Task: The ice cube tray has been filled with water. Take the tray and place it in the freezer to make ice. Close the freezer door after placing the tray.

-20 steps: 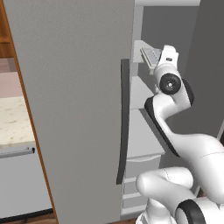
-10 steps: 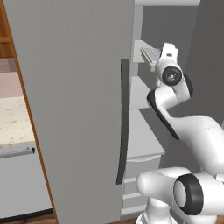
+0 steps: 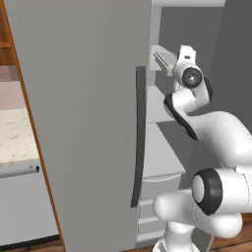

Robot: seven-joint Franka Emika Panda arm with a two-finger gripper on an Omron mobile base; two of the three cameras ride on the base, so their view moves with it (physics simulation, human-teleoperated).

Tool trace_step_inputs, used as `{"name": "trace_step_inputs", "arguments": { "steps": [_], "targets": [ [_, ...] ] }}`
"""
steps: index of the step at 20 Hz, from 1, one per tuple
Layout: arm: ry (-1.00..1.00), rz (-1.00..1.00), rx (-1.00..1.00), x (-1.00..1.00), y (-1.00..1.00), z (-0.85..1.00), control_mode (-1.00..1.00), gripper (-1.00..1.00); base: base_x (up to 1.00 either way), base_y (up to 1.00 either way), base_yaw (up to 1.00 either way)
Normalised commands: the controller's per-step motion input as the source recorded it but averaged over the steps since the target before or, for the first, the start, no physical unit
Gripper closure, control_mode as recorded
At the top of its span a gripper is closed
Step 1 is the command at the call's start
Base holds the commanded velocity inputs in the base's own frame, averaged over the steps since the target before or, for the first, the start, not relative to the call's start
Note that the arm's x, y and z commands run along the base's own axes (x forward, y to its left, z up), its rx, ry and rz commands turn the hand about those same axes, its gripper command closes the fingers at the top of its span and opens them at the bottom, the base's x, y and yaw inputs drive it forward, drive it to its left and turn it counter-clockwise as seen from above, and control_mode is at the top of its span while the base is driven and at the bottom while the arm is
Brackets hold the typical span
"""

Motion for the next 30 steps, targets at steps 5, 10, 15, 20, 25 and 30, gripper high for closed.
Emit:
{"name": "trace_step_inputs", "arguments": {
  "steps": [5,10,15,20,25,30],
  "targets": [
    [0.01,0.04,0.00,0.36,-0.12,0.13,-1.00,1.00,0.00,0.00,0.00],
    [0.03,0.03,0.00,0.40,-0.10,0.09,-1.00,1.00,0.00,0.00,0.00],
    [0.06,0.02,0.00,0.51,-0.06,0.08,-1.00,1.00,0.00,0.00,0.00],
    [0.07,0.03,0.00,0.59,-0.10,0.01,-1.00,1.00,0.00,0.00,0.00],
    [0.08,0.05,0.00,0.62,-0.17,0.00,-1.00,1.00,0.00,0.00,0.00],
    [0.13,0.04,0.00,0.68,-0.19,0.00,-1.00,1.00,0.00,0.00,0.00]
  ]
}}
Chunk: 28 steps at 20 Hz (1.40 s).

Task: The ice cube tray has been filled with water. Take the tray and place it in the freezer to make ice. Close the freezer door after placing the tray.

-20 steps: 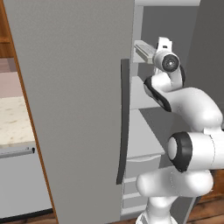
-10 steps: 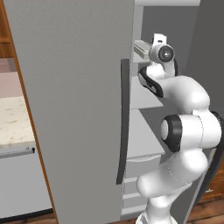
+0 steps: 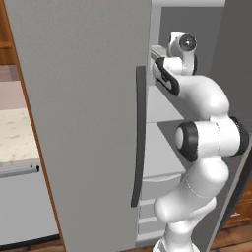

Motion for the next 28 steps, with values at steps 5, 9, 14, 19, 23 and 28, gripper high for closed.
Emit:
{"name": "trace_step_inputs", "arguments": {
  "steps": [5,9,14,19,23,28],
  "targets": [
    [0.15,0.03,0.00,0.69,-0.19,0.01,-1.00,-1.00,0.00,0.00,0.00],
    [0.13,0.03,0.00,0.36,-0.19,0.04,-1.00,-1.00,0.00,0.00,0.00],
    [-0.06,0.06,-0.10,0.00,-0.01,-0.48,-1.00,-1.00,0.00,0.00,0.00],
    [-0.23,0.06,-0.15,-0.07,0.00,-0.53,-1.00,-1.00,0.00,0.00,0.00],
    [-0.11,0.07,-0.13,-0.47,0.07,-0.56,-1.00,-1.00,0.00,0.00,0.00],
    [-0.09,0.05,-0.09,-0.83,0.28,-0.32,-1.00,-1.00,0.00,0.00,0.00]
  ]
}}
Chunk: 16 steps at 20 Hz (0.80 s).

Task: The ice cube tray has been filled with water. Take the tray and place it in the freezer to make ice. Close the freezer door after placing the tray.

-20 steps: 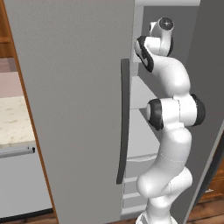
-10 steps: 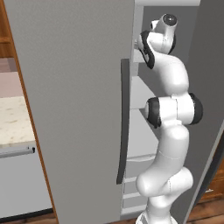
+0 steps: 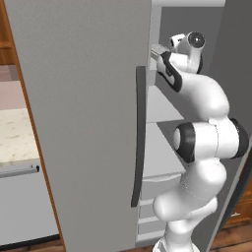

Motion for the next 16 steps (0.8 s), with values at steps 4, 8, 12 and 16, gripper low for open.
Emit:
{"name": "trace_step_inputs", "arguments": {
  "steps": [4,8,12,16],
  "targets": [
    [0.05,0.00,0.00,-0.66,0.20,0.50,-1.00,-1.00,0.00,0.00,0.00],
    [0.07,0.01,0.00,-0.74,0.25,0.54,-1.00,-1.00,0.00,0.00,0.00],
    [0.02,0.04,0.00,-1.00,0.31,0.21,-1.00,-1.00,0.00,0.00,0.00],
    [0.00,0.00,0.00,-0.91,0.35,0.00,-1.00,-1.00,0.00,0.00,0.00]
  ]
}}
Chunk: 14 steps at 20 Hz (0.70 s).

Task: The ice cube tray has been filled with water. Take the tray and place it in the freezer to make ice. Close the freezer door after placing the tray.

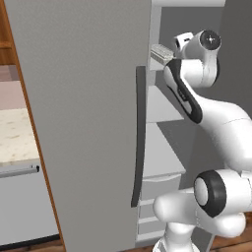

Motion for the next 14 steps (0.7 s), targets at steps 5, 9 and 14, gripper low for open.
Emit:
{"name": "trace_step_inputs", "arguments": {
  "steps": [5,9,14],
  "targets": [
    [0.00,-0.01,0.00,-0.53,0.01,0.00,-1.00,-1.00,0.00,0.00,0.00],
    [0.00,-0.04,0.00,-0.54,-0.09,0.00,-1.00,-1.00,0.00,0.00,0.00],
    [0.00,-0.01,0.00,-0.59,0.00,0.00,-1.00,-1.00,0.00,0.00,0.00]
  ]
}}
